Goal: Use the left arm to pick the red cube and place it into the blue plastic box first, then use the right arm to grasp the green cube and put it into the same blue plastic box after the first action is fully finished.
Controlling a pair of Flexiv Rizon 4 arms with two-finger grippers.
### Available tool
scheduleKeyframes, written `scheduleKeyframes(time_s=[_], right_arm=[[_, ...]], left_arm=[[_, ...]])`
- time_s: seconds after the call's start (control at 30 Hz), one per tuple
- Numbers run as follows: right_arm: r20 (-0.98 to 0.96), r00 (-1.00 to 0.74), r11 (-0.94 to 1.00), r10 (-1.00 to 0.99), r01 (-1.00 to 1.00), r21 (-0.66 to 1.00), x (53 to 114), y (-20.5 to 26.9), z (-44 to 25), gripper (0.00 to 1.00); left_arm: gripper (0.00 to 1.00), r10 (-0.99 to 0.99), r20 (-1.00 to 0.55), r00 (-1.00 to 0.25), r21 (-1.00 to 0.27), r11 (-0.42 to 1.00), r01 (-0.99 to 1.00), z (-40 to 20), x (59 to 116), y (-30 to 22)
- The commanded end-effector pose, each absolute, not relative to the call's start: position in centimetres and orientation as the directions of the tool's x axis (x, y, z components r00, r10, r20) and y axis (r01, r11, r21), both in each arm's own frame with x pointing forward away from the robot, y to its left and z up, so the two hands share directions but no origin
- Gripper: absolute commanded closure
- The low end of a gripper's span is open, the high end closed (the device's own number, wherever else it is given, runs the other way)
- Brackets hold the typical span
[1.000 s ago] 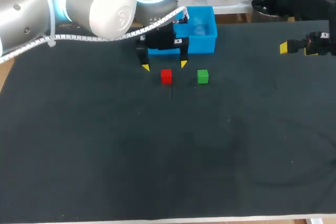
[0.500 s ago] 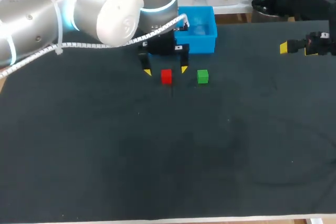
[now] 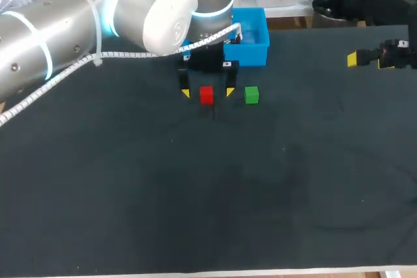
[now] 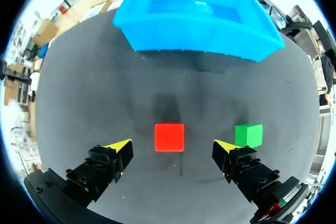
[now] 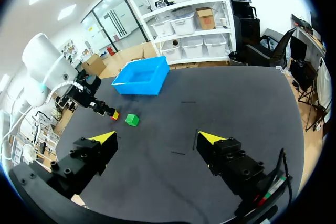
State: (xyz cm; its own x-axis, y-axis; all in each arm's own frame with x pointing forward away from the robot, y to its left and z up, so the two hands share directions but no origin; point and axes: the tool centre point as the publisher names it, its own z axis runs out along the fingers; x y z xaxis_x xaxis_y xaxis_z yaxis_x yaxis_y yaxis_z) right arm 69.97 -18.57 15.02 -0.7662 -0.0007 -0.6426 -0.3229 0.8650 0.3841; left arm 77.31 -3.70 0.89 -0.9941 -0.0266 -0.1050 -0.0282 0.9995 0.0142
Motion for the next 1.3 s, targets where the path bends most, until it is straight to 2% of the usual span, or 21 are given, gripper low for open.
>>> scheduleKeyframes(time_s=[0.03,1.1,1.13,1.17,1.2,1.3], right_arm=[[-0.643,-0.766,0.865,-0.001,-0.323,0.384,70.0,-18.6,15.0,0.0],[-0.643,-0.766,0.865,-0.001,-0.323,0.384,70.0,-18.6,15.0,0.0],[-0.643,-0.766,0.865,-0.001,-0.323,0.384,70.0,-18.6,15.0,0.0],[-0.643,-0.766,0.865,-0.001,-0.323,0.384,70.0,-18.6,15.0,0.0],[-0.643,-0.766,0.865,-0.001,-0.323,0.384,70.0,-18.6,15.0,0.0],[-0.643,-0.766,0.865,-0.001,-0.323,0.384,70.0,-18.6,15.0,0.0]], left_arm=[[0.0,-0.037,-0.086,-0.996,0.016,0.999,-0.038,0.3,77.7,-3.6],[0.0,-0.069,-0.082,-0.994,0.008,0.997,-0.07,-1.2,77.9,-2.9],[0.73,-0.07,-0.081,-0.994,0.012,0.997,-0.071,-1.3,77.9,-2.9],[0.89,-0.069,-0.081,-0.994,0.011,0.997,-0.07,-1.4,77.8,-3.0],[1.0,-0.067,-0.079,-0.995,0.01,0.998,-0.068,-1.4,77.8,-3.0],[1.0,-0.062,-0.077,-0.995,0.009,0.998,-0.063,-1.6,77.7,-3.1]])
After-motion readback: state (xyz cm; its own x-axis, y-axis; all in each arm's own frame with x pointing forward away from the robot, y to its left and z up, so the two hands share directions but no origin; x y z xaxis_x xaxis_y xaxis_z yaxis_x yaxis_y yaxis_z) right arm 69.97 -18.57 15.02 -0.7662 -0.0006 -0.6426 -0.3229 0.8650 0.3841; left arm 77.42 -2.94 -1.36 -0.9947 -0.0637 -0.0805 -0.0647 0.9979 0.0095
